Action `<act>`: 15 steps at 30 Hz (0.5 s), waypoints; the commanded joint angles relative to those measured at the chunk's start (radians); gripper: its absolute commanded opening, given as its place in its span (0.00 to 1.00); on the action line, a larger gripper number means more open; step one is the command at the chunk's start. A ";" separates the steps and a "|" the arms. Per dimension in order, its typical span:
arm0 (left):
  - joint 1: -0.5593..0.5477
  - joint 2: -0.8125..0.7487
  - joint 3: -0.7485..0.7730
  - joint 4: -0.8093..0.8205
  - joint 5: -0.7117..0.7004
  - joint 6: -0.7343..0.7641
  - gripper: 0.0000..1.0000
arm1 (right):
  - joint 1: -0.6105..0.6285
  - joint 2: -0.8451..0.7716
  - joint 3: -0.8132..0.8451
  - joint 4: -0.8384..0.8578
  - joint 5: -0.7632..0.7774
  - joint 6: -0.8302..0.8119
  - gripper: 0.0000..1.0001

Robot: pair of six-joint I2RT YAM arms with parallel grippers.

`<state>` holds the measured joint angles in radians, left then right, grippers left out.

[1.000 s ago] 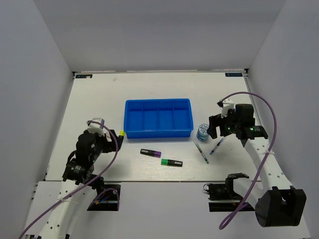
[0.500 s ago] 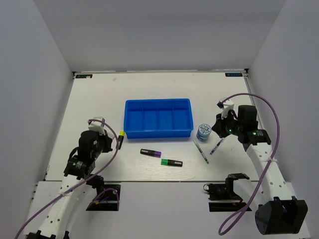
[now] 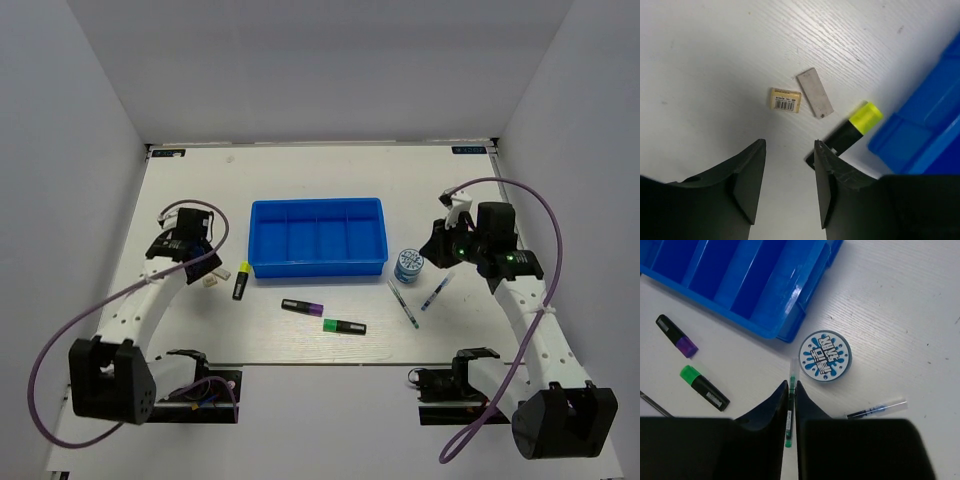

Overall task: Sort the stationery into containers
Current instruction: Pick up the stationery from the center of the board.

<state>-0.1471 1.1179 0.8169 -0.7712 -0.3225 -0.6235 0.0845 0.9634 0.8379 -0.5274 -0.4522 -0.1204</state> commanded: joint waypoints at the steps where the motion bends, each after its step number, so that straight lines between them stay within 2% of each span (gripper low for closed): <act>1: 0.014 0.072 0.041 -0.051 -0.003 -0.200 0.53 | 0.000 -0.018 -0.022 0.032 0.017 0.010 0.14; 2: 0.012 0.086 0.042 -0.050 0.008 -0.252 0.53 | -0.003 -0.031 -0.025 0.033 0.011 0.013 0.21; 3: 0.015 0.123 0.045 -0.036 0.026 -0.286 0.52 | 0.000 -0.041 -0.025 0.044 0.013 0.014 0.23; 7: 0.014 0.183 0.027 0.036 0.071 -0.384 0.52 | -0.002 -0.043 -0.026 0.041 0.035 0.008 0.24; 8: 0.011 0.189 0.021 0.083 0.082 -0.386 0.54 | 0.001 -0.043 -0.025 0.037 0.033 0.007 0.24; 15: 0.012 0.313 0.019 0.130 0.077 -0.417 0.60 | 0.000 -0.042 -0.016 0.026 0.029 -0.002 0.26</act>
<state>-0.1375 1.4181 0.8291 -0.6918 -0.2501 -0.9970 0.0849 0.9337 0.8059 -0.5213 -0.4248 -0.1123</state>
